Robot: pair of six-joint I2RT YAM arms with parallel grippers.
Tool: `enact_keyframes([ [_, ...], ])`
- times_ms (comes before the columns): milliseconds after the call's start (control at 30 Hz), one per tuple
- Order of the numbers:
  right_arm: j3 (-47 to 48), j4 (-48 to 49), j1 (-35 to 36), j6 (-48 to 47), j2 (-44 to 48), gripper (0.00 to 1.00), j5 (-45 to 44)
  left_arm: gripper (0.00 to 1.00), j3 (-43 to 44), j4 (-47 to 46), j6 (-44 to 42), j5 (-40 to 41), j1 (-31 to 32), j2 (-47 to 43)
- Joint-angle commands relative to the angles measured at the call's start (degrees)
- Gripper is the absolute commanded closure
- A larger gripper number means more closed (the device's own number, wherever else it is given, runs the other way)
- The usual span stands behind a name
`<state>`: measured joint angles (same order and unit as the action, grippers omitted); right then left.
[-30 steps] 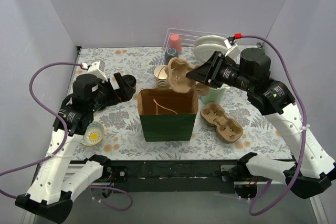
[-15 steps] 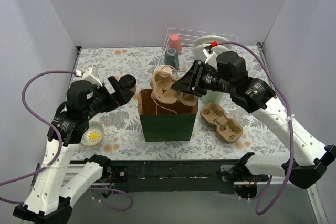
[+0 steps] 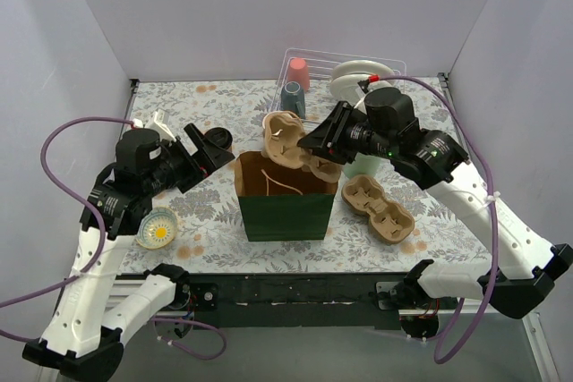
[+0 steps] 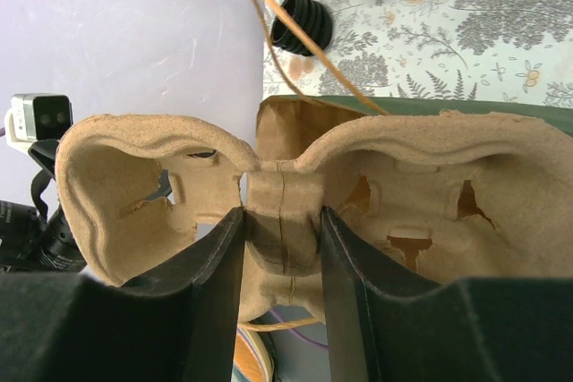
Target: Pack the takeout coffee
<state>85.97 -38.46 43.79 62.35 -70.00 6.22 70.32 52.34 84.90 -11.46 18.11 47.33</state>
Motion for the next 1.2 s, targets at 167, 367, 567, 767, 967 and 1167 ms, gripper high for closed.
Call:
enact_keyframes([
  [167,-1.34,0.4,0.59,3.75,-1.19,0.71,0.55,0.18,-0.54,2.51,0.62,-1.28,-0.18,1.36],
  [367,2.52,-1.97,0.86,3.04,-2.77,0.72,0.02,0.19,-0.8,2.59,-0.7,-2.95,-0.18,1.97],
  [567,6.66,-2.15,1.47,4.71,-4.53,0.72,0.99,0.16,-0.37,2.86,-1.85,-2.51,-0.27,2.5],
  [767,2.8,2.06,2.53,6.38,-5.15,0.72,5.47,0.15,-0.54,3.39,-1.76,-3.39,-0.18,3.21],
  [967,-0.54,2.51,3.67,6.56,-3.39,0.72,2.22,0.19,-1.25,2.68,-1.84,-4.0,-0.27,3.2],
  [1167,-1.34,0.06,3.93,5.42,-2.86,0.73,-0.24,0.31,-1.15,1.98,-2.64,-5.14,-0.27,3.64],
])
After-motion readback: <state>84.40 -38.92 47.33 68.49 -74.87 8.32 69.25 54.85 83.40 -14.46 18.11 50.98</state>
